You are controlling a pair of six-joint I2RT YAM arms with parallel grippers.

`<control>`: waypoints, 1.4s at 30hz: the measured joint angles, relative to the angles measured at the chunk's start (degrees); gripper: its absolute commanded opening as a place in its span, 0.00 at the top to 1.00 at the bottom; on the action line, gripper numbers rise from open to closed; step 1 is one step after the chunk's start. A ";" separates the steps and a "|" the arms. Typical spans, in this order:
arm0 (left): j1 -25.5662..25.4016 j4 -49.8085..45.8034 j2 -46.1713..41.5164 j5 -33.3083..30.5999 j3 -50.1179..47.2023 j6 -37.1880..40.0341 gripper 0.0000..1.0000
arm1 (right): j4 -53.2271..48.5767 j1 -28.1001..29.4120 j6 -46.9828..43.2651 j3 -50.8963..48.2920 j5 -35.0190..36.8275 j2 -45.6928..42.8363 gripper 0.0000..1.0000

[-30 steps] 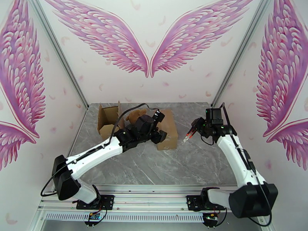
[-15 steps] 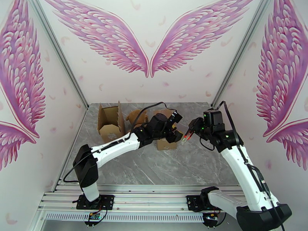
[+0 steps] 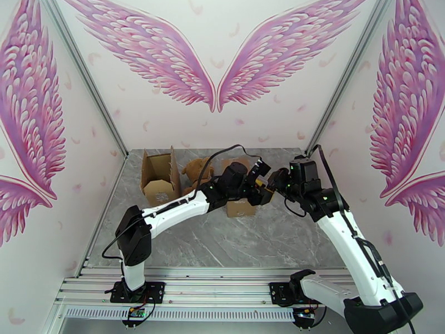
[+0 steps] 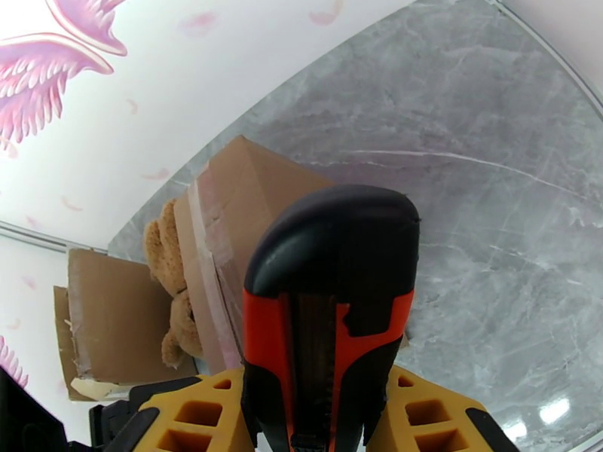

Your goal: Unpack the express box

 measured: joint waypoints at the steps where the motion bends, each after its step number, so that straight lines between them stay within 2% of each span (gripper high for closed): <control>1: 0.15 0.07 0.28 0.35 0.07 -0.31 0.51 | 0.11 0.04 0.00 0.00 0.00 -0.07 0.68; 4: 0.46 0.15 0.87 1.64 0.13 -0.94 0.53 | 0.85 0.04 -0.02 0.00 0.00 -0.35 0.68; 14: 0.92 0.31 0.98 4.94 0.22 -1.88 0.79 | 7.08 0.09 -0.24 -1.44 -2.16 -2.54 0.68; 21: 2.12 0.59 0.98 6.51 0.35 -2.71 0.90 | 10.95 0.09 -2.03 -2.89 -4.31 -3.04 0.64; 22: 2.25 0.57 0.98 6.67 0.33 -2.82 0.92 | 11.41 0.09 -2.27 -3.15 -4.55 -3.06 0.62; 24: 2.58 0.48 0.98 7.10 0.35 -2.78 0.95 | 12.59 0.07 -3.10 -3.76 -5.09 -3.19 0.51; 26: 3.02 0.52 0.98 7.65 0.33 -2.56 0.98 | 13.86 0.09 -5.18 -4.42 -7.04 -3.37 0.28; 28: 3.72 0.76 0.83 8.37 0.42 -2.29 0.99 | 14.34 -0.33 -8.00 -5.18 -8.20 -3.69 0.16; 29: 4.22 0.83 0.72 8.90 0.42 -2.03 0.99 | 14.93 -0.39 -10.19 -5.77 -9.46 -4.04 0.11; 31: 4.94 0.61 0.63 10.27 0.42 -1.25 0.99 | 16.28 -0.31 -14.58 -6.93 -12.46 -5.03 0.09; 36: 5.97 -1.60 0.61 15.34 1.22 1.46 1.00 | 19.87 -3.08 -24.76 -9.55 -23.85 -7.45 0.13; 42: 7.89 -5.75 0.57 22.45 5.40 4.20 1.00 | 23.85 -8.63 -31.30 -11.23 -40.46 -7.78 0.16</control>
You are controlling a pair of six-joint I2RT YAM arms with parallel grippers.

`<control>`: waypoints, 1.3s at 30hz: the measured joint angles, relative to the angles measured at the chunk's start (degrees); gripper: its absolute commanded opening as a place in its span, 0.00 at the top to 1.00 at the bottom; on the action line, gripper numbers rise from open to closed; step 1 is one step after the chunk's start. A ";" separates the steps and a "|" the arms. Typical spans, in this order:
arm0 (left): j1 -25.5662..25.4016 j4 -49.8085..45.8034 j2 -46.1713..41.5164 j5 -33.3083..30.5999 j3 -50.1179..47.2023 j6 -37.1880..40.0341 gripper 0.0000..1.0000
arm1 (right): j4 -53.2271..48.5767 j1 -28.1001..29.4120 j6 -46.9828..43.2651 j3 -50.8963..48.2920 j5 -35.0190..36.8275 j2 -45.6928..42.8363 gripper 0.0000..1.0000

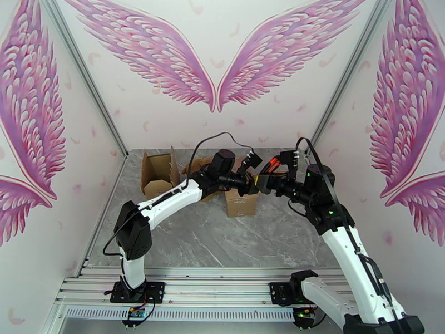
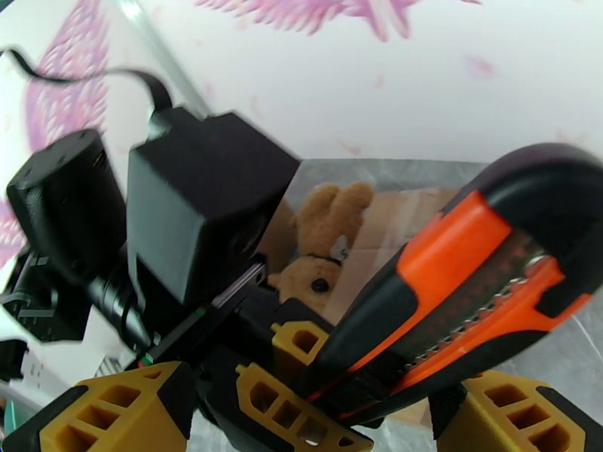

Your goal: Unpack the express box

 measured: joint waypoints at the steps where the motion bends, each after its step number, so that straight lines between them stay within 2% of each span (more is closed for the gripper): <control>1: 0.28 -0.55 -0.07 1.09 0.44 0.31 1.00 | 0.55 -0.66 -0.61 0.00 -2.14 0.11 0.17; 8: 1.22 -5.73 -1.09 7.30 2.49 3.30 1.00 | 7.65 -3.69 -0.94 -0.48 -18.21 3.72 0.21; 15: 0.90 -8.74 -1.57 10.60 2.49 5.14 1.00 | 18.80 -3.74 1.51 -2.80 -26.47 5.64 0.23; 23: 1.46 -9.70 -2.47 12.26 2.49 5.66 1.00 | 29.77 -3.85 8.61 -2.93 -32.85 8.55 0.28; 31: 1.75 -10.40 -3.19 13.90 2.49 5.79 1.00 | 32.94 -3.85 11.39 -2.93 -35.32 8.85 0.33; 39: 1.81 -9.51 -3.87 14.73 2.32 3.87 1.00 | 36.11 -3.85 14.34 -2.95 -35.91 8.96 0.56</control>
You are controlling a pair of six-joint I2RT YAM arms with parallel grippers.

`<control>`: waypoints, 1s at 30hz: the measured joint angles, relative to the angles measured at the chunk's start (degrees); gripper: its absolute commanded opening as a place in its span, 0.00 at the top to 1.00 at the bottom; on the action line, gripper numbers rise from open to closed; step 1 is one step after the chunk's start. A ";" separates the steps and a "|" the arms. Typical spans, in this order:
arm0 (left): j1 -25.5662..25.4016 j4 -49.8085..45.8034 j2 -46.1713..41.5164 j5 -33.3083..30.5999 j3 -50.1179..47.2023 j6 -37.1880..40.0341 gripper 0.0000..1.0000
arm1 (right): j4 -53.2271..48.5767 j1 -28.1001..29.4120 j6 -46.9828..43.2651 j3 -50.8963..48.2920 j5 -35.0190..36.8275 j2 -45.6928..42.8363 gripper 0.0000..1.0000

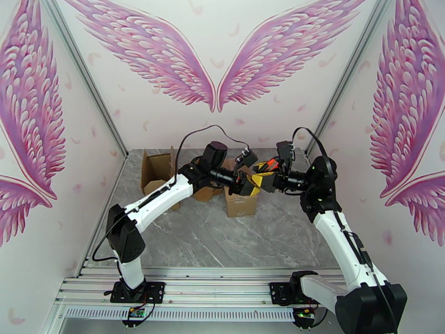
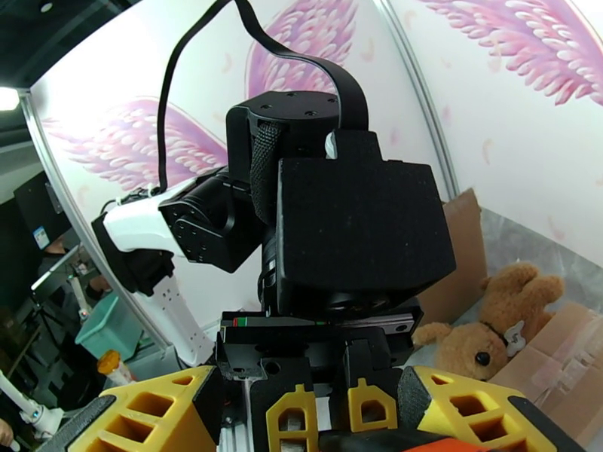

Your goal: Unpack the express box

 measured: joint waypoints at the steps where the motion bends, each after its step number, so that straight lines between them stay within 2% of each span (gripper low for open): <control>1: 0.02 0.17 0.02 0.09 0.00 -0.17 1.00 | 0.04 0.00 0.28 0.00 -0.15 0.00 0.61; 3: 0.02 0.46 0.00 0.15 0.00 -0.63 1.00 | 0.22 0.00 0.70 0.00 -0.20 0.00 0.68; 7: 0.02 0.68 0.00 0.11 0.00 -0.81 1.00 | 0.52 0.00 1.09 -0.17 0.17 -0.02 0.77; 11: 0.09 0.87 0.00 0.15 -0.35 -0.79 1.00 | 0.63 0.00 1.03 -0.94 1.36 -0.68 0.81; 12: 0.07 0.87 0.00 0.24 -0.35 -0.76 1.00 | 0.63 0.00 1.03 -1.03 1.55 -0.81 0.77; 15: 0.09 1.18 -0.02 0.44 -0.35 -0.72 1.00 | 0.42 0.07 0.61 -1.07 2.25 -1.27 0.53; 16: 0.09 1.33 -0.02 0.50 -0.35 -0.72 1.00 | 0.11 0.07 0.35 -1.07 2.49 -1.46 0.40; 18: 0.09 1.75 -0.15 0.52 -0.55 -0.76 1.00 | -0.48 0.07 -0.28 -1.07 2.86 -1.88 0.29; 25: 0.35 1.95 -1.49 2.49 -3.43 -0.81 1.00 | -1.57 -0.04 -3.26 -1.07 4.92 -4.70 0.18; 27: 0.37 2.19 -1.68 2.86 -3.76 -0.85 1.00 | -1.99 -0.04 -3.80 -1.07 5.40 -5.31 0.18; 30: 0.35 2.40 -1.77 3.28 -3.78 -1.07 1.00 | -2.82 -0.07 -4.61 -1.07 5.46 -5.49 0.23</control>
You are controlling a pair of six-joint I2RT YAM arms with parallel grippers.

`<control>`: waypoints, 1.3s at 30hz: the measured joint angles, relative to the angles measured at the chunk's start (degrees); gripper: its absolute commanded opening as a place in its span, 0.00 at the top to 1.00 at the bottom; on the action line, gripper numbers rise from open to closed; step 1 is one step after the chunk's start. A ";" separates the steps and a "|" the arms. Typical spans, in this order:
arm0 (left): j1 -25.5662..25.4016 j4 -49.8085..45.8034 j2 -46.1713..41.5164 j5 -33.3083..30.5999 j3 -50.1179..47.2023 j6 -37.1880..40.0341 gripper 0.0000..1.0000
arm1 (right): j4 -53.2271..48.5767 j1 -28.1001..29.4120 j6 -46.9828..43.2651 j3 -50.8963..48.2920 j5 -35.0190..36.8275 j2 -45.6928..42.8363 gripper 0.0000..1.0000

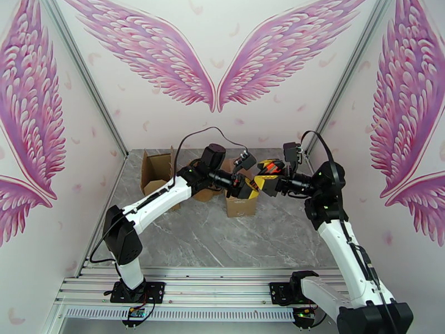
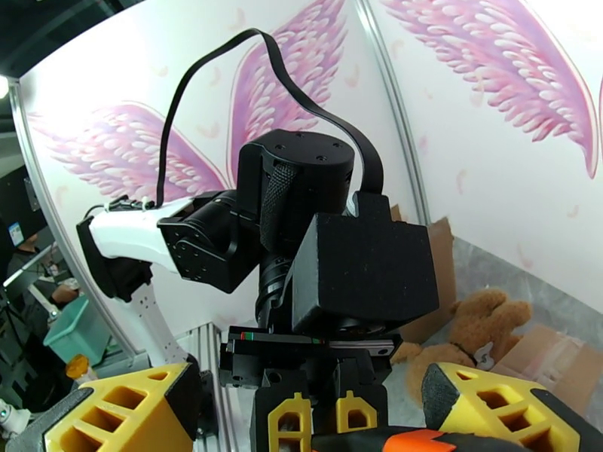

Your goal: Unpack the express box

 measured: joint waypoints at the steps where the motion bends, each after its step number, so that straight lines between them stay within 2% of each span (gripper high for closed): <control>1: -0.04 0.09 -0.02 0.02 0.00 -0.13 1.00 | -0.44 0.00 -0.02 0.00 -0.15 0.15 0.26; 8: -0.50 0.57 -0.04 0.22 0.00 -0.63 1.00 | 0.22 -0.26 2.62 0.00 -1.92 2.99 0.58; 16: -0.85 0.28 -0.02 0.72 0.33 -0.57 1.00 | 2.40 -0.37 5.11 0.00 -3.32 3.26 0.72; 18: -0.87 -0.46 0.00 0.81 0.76 -0.11 1.00 | 2.71 -0.37 5.29 0.00 -3.65 3.23 0.66; 21: -0.87 -3.26 0.83 1.46 3.08 0.63 1.00 | 2.89 -0.46 5.18 0.00 -3.72 3.23 0.44; 22: -0.87 -4.50 1.31 1.79 4.28 1.22 1.00 | 2.84 -0.50 5.07 0.00 -3.74 3.23 0.41; 25: -0.87 -7.30 2.40 2.08 6.86 2.38 1.00 | 2.38 -0.55 4.81 0.00 -3.96 3.23 0.42; 32: -0.87 -10.58 3.72 2.12 8.92 3.54 1.00 | 1.99 -0.52 4.79 0.00 -4.83 3.23 0.60; 34: -0.87 -11.43 4.13 2.12 9.49 4.02 1.00 | 1.99 -0.52 5.01 0.00 -5.03 3.23 0.57; 37: -1.09 -13.29 4.96 2.45 10.80 5.16 1.00 | 2.03 -0.52 5.46 0.00 -5.03 3.30 0.43; 39: -1.31 -14.67 5.40 2.71 11.63 5.88 1.00 | 1.95 -0.52 5.60 0.00 -5.03 3.41 0.41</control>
